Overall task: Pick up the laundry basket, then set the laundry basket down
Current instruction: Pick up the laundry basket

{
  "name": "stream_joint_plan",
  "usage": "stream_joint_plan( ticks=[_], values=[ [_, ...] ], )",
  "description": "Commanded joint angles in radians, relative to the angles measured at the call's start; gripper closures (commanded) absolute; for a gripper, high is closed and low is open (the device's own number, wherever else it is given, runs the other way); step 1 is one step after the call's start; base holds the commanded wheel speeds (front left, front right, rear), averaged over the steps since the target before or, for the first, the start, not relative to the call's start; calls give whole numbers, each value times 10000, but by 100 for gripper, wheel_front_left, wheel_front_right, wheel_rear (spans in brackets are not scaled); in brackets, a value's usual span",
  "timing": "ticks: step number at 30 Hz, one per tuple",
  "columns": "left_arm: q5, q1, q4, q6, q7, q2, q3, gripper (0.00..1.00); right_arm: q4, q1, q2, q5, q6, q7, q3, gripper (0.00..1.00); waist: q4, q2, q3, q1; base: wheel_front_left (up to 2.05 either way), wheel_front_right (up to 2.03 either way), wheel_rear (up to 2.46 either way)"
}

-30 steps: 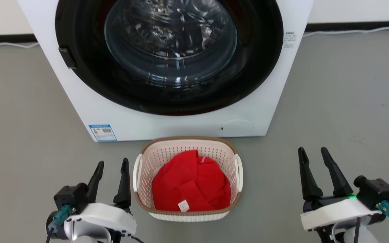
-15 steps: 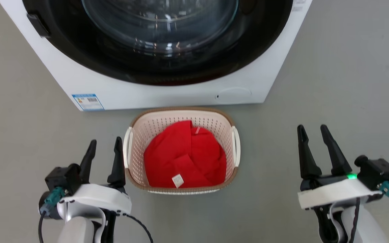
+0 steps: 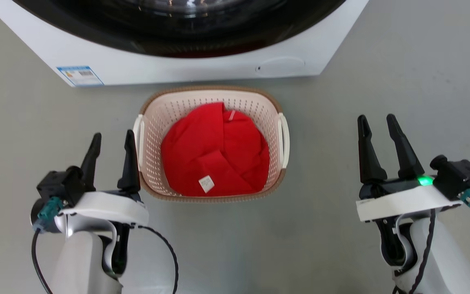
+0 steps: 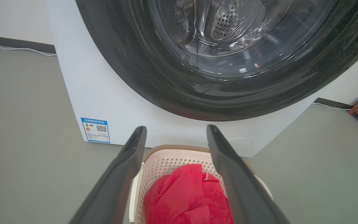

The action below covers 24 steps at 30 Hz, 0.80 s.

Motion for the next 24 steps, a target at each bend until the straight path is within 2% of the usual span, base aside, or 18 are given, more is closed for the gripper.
stream_joint_plan(
  ticks=[1, 12, 24],
  values=[
    [107, -343, -198, -75, -82, 132, 357, 0, -171, -225, 61, 20, 73, -109, 229, 0, -65, 0, 459, 0, 0, 0, 0],
    [430, -1338, 465, -275, -82, 253, 599, 0, 289, -1121, 78, 45, 73, -109, 319, 0, -42, 0, 1619, 0, 0, 0, 0],
    [632, -2762, 2285, -425, -82, 545, 741, 0, 1881, -2359, -26, 445, 73, -109, 775, 0, 89, 0, 2496, 0, 0, 0, 0]
  ],
)
